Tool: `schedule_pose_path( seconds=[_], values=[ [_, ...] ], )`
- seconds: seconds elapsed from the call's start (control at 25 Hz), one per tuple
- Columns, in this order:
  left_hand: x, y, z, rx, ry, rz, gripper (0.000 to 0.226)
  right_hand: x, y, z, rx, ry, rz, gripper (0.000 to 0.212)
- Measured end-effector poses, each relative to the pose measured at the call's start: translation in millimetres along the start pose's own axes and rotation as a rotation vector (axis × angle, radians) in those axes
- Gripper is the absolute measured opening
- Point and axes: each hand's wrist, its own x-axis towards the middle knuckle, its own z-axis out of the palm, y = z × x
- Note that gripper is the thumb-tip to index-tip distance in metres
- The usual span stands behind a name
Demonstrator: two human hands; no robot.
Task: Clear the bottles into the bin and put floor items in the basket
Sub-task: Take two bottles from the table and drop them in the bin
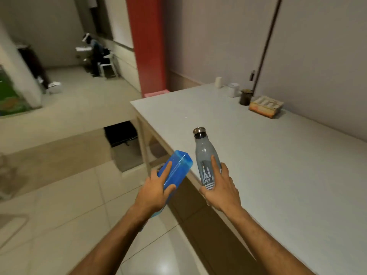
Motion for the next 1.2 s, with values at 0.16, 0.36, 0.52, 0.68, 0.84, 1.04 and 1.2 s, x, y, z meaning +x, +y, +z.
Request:
schedule_pose_path(
  seconds=[0.16, 0.36, 0.52, 0.68, 0.84, 1.04, 1.2],
  values=[
    [0.7, -69.2, -10.6, -0.033, 0.039, -0.157, 0.078, 39.0, -55.4, 57.4, 0.038, -0.118, -0.084, 0.115],
    [26.6, -149.8, -16.4, -0.041, 0.053, -0.309, 0.079, 96.7, -110.4, 122.1, 0.058, -0.229, -0.177, 0.120],
    [78.8, -205.5, -27.8, -0.041, 0.090, -0.381, 0.079, 168.4, -150.8, 169.4, 0.077, -0.300, -0.254, 0.121],
    [136.3, -255.7, -52.6, -0.054, 0.119, -0.494, 0.078, 252.7, -202.5, 200.1, 0.119, -0.328, -0.343, 0.120],
    [188.7, -301.1, -81.7, -0.057, 0.187, -0.562, 0.077, 324.9, -252.5, 227.6, 0.163, -0.369, -0.428, 0.119],
    [227.6, -344.8, -97.6, -0.091, 0.195, -0.627, 0.077, 378.6, -294.6, 269.8, 0.189, -0.478, -0.462, 0.117],
    [259.6, -398.4, -109.4, -0.112, 0.190, -0.661, 0.083, 424.7, -325.1, 314.4, 0.226, -0.524, -0.424, 0.118]
  ],
)
